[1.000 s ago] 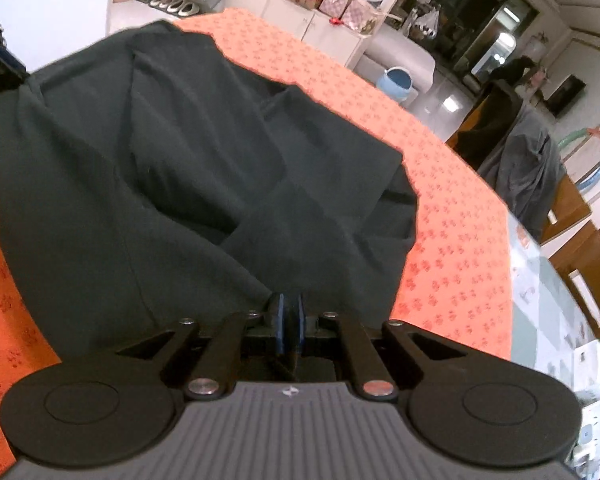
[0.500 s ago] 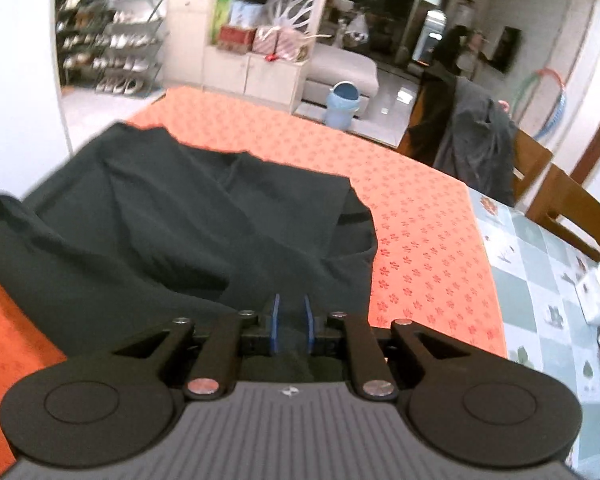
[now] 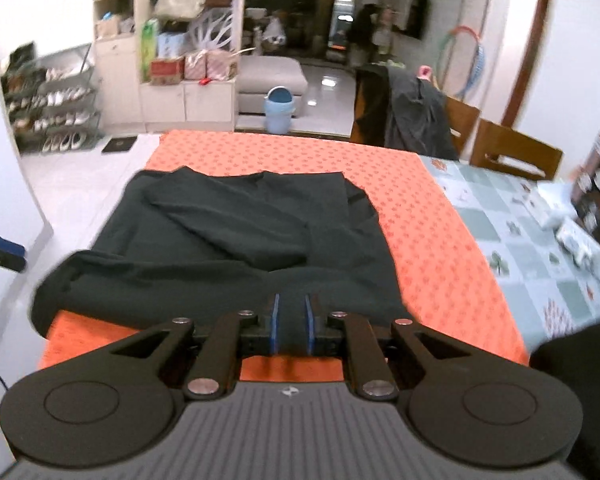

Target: Fold clothes

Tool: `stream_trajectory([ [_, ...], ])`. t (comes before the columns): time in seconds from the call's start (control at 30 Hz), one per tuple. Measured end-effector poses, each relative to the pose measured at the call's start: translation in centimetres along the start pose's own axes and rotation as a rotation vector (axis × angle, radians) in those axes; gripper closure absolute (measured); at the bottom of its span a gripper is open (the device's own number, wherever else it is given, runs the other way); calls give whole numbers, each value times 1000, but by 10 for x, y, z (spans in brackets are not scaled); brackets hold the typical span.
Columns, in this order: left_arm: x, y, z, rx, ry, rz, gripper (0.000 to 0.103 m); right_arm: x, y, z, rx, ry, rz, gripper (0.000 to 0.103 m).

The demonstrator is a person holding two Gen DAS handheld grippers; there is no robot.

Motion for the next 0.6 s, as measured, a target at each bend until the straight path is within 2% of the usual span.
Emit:
stream_trajectory([
  [0.1,3,-1,-4,2,-19,3,38,21,-10,24,-21,0,-22,85],
  [0.37,-9,-8,-8,-1,-5,40,37,63,-27,64,-49,9,-87,84],
  [0.47,-15,-7,-8,-8,-25,48,37,72,-29,73,-57,-3,-118,84],
  [0.6,-27,-5,-7,-20,-67,78,36,65,-30,88,-130,-65,-142,83],
])
Point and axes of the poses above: each gripper's, at about its wrist camera, not at the fingertips, and x roughly against the way its jaws point, z to its left, y to its top, the point moved 4 cm from there along -x, roughly the way its jaws point, and after that the axes turned 10 degrees about y, right-handed, at the moved point
